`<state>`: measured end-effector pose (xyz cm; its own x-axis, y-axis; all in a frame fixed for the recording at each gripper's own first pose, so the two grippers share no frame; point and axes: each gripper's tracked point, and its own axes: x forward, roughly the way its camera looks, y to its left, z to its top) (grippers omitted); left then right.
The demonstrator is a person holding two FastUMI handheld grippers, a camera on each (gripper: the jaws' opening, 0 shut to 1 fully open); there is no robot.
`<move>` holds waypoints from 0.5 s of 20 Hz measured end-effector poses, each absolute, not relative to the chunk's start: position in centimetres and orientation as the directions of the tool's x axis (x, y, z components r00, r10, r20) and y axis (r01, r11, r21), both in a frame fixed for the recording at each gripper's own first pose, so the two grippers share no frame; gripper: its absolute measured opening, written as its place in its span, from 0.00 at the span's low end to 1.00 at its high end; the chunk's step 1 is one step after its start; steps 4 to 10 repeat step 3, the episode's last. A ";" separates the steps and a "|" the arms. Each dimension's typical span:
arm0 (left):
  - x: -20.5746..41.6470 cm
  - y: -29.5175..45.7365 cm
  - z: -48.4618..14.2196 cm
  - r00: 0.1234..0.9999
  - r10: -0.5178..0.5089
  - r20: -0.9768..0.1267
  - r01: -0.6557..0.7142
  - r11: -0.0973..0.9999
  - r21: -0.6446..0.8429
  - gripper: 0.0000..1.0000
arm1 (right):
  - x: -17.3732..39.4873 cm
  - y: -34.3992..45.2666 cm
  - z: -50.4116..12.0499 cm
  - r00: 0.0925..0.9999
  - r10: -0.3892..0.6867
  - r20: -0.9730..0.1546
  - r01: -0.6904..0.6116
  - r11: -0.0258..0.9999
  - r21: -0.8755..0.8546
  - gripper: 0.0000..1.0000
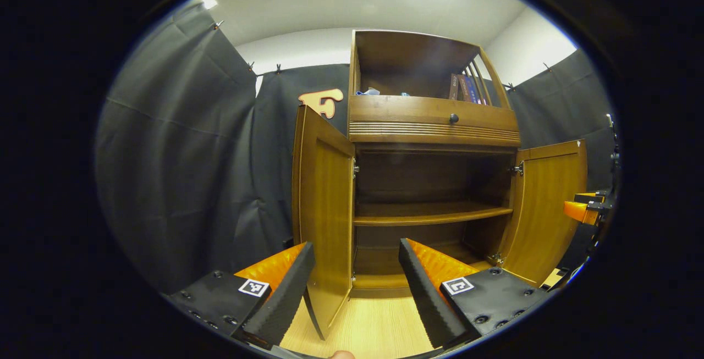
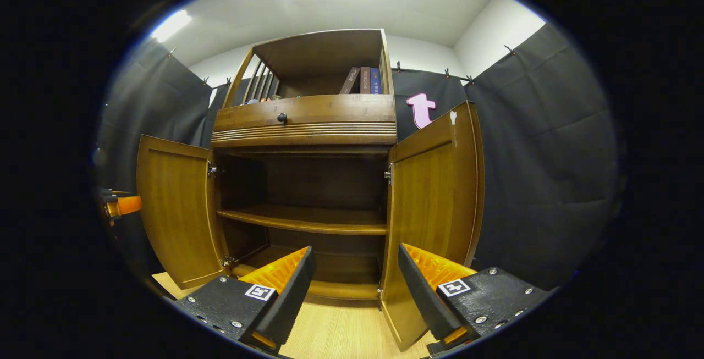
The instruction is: Open the right door of the double-door shoe cabinet with the right hand, and open the left door with the left hand.
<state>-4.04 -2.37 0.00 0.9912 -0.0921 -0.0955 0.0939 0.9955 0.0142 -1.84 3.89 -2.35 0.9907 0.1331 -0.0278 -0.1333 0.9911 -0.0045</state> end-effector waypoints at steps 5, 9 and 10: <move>-4.0 -2.5 -0.1 0.991 -0.092 -0.097 0.095 0.995 0.024 1.00 | -1.7 4.0 -2.7 0.991 0.133 -0.032 -0.134 0.991 -0.009 0.99; -4.0 -2.5 -0.1 0.991 -0.092 -0.097 0.095 0.995 0.024 1.00 | -1.7 4.0 -2.7 0.991 0.133 -0.032 -0.134 0.991 -0.009 0.99; -4.0 -2.5 -0.1 0.991 -0.092 -0.097 0.095 0.995 0.024 1.00 | -1.7 4.0 -2.7 0.991 0.133 -0.032 -0.134 0.991 -0.009 0.99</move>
